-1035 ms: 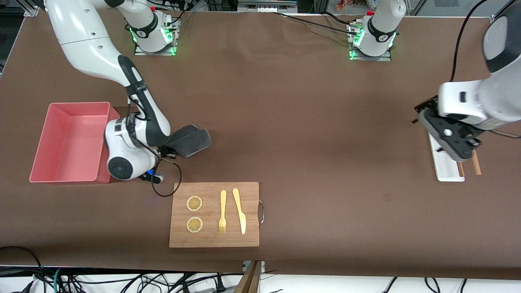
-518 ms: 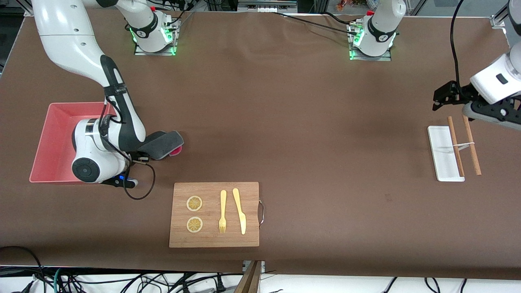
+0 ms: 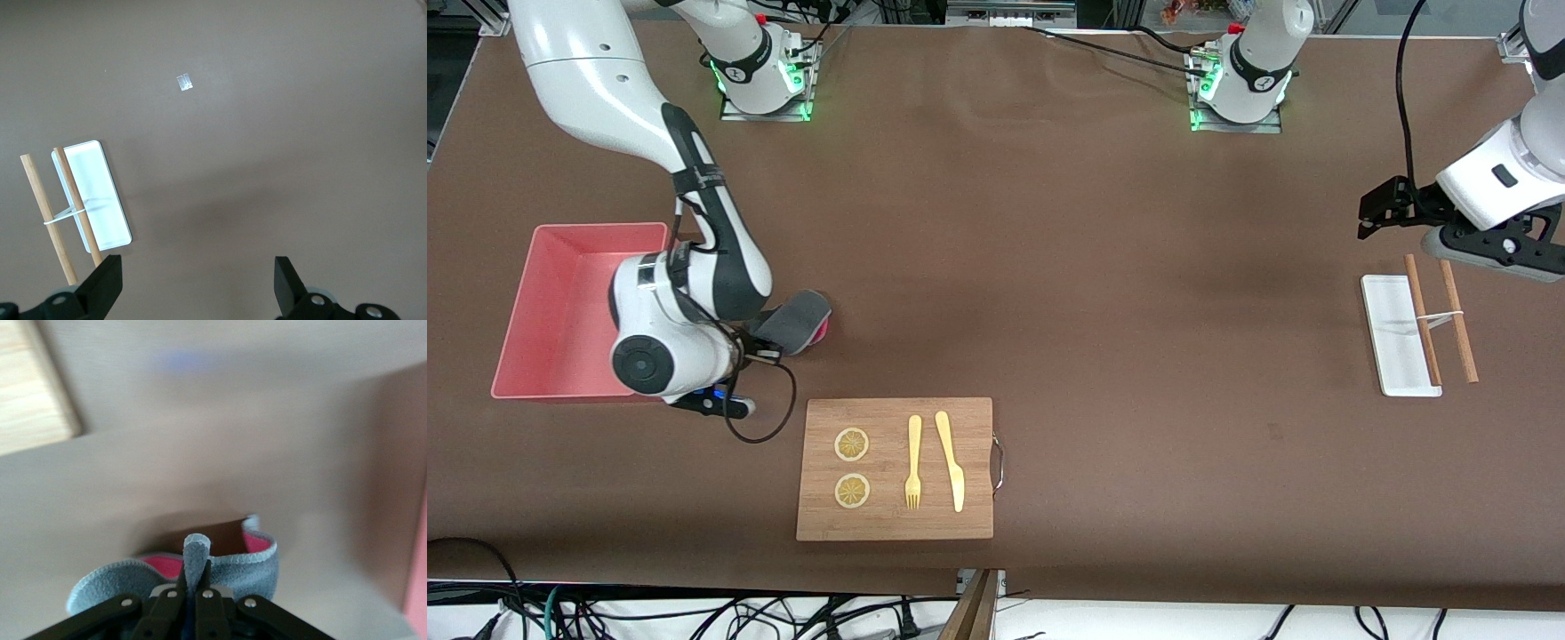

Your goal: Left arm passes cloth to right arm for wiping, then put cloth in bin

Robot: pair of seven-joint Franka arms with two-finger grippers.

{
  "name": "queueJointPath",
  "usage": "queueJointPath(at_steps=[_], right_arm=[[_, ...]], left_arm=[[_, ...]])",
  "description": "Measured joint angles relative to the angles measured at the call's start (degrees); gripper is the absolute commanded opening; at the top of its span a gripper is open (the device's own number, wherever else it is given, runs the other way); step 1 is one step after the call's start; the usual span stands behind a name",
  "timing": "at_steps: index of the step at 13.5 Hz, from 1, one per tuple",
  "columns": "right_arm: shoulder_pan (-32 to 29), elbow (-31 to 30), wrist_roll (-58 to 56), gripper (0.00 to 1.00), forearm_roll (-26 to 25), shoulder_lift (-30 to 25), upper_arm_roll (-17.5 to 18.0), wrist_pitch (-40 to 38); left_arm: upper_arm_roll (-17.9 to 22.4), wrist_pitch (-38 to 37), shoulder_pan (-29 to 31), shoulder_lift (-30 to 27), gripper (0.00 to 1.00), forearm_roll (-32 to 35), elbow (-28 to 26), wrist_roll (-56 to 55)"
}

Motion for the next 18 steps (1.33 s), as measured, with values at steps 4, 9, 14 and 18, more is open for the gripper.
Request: queueJointPath(at_steps=[4, 9, 14, 18], right_arm=[[1.6, 0.0, 9.7, 0.0, 0.0, 1.9, 3.5, 4.8], [3.5, 0.0, 23.8, 0.0, 0.0, 3.4, 9.2, 12.0], [6.0, 0.0, 37.0, 0.0, 0.0, 4.2, 12.4, 18.5], [6.1, 0.9, 46.2, 0.0, 0.4, 4.5, 15.5, 21.5]], left_arm=[[0.0, 0.0, 0.0, 0.6, 1.0, 0.0, 0.8, -0.2], [0.0, 0.0, 0.0, 0.6, 1.0, 0.0, 0.8, -0.3], [0.1, 0.0, 0.0, 0.6, 1.0, 0.0, 0.8, -0.4], [0.1, 0.0, 0.0, 0.7, 1.0, 0.0, 0.8, -0.4]])
